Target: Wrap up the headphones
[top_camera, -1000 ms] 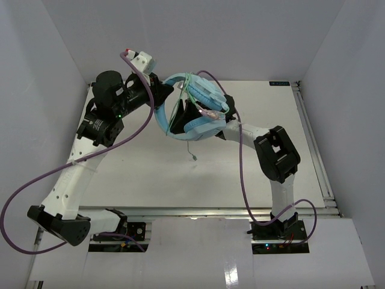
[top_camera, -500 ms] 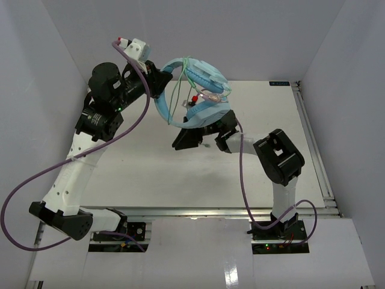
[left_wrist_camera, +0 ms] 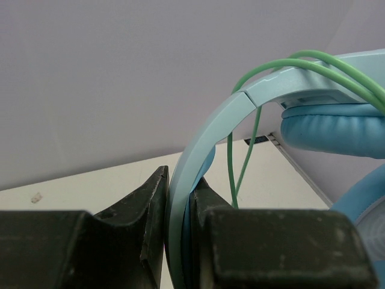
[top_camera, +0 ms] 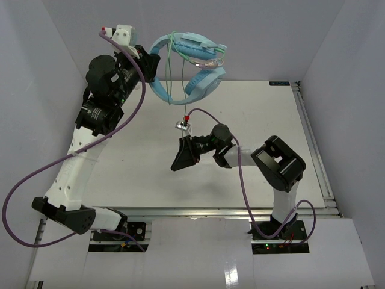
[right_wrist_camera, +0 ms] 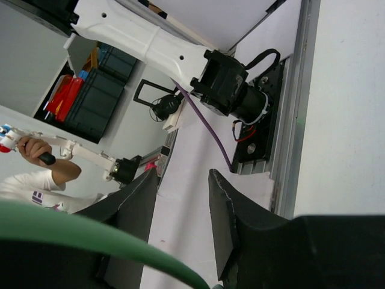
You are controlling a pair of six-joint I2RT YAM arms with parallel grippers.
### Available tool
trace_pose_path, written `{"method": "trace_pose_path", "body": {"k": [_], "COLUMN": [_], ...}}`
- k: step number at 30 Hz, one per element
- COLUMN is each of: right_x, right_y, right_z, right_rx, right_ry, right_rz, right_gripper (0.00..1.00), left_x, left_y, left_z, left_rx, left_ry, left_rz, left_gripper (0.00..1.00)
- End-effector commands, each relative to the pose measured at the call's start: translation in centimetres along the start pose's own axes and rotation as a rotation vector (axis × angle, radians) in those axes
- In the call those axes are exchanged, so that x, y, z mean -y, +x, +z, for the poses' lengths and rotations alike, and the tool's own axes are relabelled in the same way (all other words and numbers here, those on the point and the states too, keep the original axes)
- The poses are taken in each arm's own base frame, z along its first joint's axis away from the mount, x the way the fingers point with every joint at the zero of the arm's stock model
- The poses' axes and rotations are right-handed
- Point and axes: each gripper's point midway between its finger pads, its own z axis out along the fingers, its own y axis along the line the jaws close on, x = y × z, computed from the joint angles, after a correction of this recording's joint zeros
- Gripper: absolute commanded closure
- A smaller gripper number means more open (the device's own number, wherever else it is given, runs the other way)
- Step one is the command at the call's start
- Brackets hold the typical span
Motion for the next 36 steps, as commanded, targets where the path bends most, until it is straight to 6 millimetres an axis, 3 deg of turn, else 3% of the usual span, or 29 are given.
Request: {"method": "trace_pose_path", "body": {"k": [1, 5, 7, 15, 23, 28, 31, 36], "right_x": [-7.3, -6.8, -6.4, -3.8, 0.1, 2.5, 3.0, 2.7], "right_y": [-1.3, -1.9, -2.1, -3.2, -2.0, -1.9, -2.4, -6.0], "right_z": [-0.1, -0.1, -0.2, -0.5, -0.5, -1.4, -2.4, -4.6], "right_rx": [0.072, 0.071, 0.071, 0.051, -0.02, -0.01, 0.04, 0.138], "right_ry": [-0.175, -0.1, -0.063, 0.155, 0.306, 0.4, 0.406, 0.39], "right_rz": [-0.598, -0.655, -0.642, -0.678, -0.501, -0.378, -0.295, -0.264], "right_gripper": [0.68, 0.9, 0.92, 0.92, 0.92, 0.92, 0.92, 0.92], "left_x": [-1.5, -2.2, -2.4, -3.6, -4.1, -3.6, -3.4, -3.3], "left_y": [-6.0, -6.0, -5.9, -5.7, -6.1, -7.3, -8.4, -9.1], "left_z": [-1.1, -1.1, -1.1, -1.0, -0.8, -1.7, -2.5, -3.4], "left_rx": [0.188, 0.207, 0.21, 0.223, 0.279, 0.338, 0.382, 0.406], "left_ry": [-0.107, -0.145, -0.153, -0.212, -0.24, -0.218, -0.207, -0.203], "left_rz": [-0.022, -0.008, -0.004, 0.008, -0.045, -0.078, -0.089, -0.093], "left_gripper": [1.0, 1.0, 1.0, 1.0, 1.0, 1.0, 1.0, 1.0]}}
